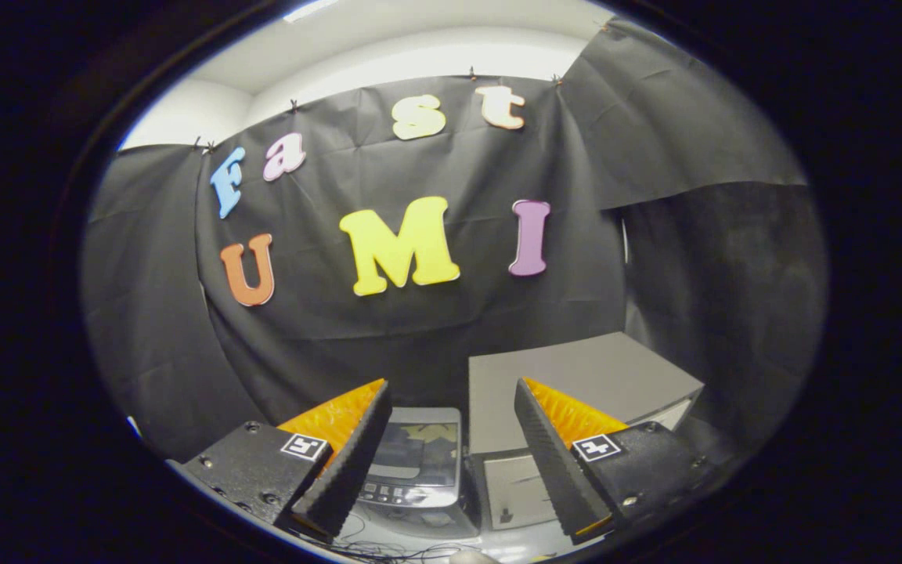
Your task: Put the clothes into the washing machine and then close the washing machine lid.
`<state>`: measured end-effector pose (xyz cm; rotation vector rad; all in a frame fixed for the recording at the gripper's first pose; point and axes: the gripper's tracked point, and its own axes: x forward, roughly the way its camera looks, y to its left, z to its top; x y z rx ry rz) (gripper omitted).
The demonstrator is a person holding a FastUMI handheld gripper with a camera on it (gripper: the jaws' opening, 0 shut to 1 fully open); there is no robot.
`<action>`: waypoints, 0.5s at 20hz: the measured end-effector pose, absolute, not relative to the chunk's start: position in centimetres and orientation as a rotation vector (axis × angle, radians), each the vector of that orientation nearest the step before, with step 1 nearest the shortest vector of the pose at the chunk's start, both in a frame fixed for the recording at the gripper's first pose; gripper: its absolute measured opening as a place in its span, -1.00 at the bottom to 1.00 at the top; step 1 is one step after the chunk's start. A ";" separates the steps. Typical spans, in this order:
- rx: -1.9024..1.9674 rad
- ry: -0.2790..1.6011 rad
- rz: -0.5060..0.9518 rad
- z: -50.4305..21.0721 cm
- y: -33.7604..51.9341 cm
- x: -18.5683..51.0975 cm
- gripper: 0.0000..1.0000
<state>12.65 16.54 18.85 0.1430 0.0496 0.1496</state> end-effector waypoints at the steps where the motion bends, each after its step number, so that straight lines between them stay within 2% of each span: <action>1: 0.143 0.044 0.141 18.5 14.8 11.8 0.98; 10: 0.094 0.006 0.092 13.2 1.6 4.9 0.98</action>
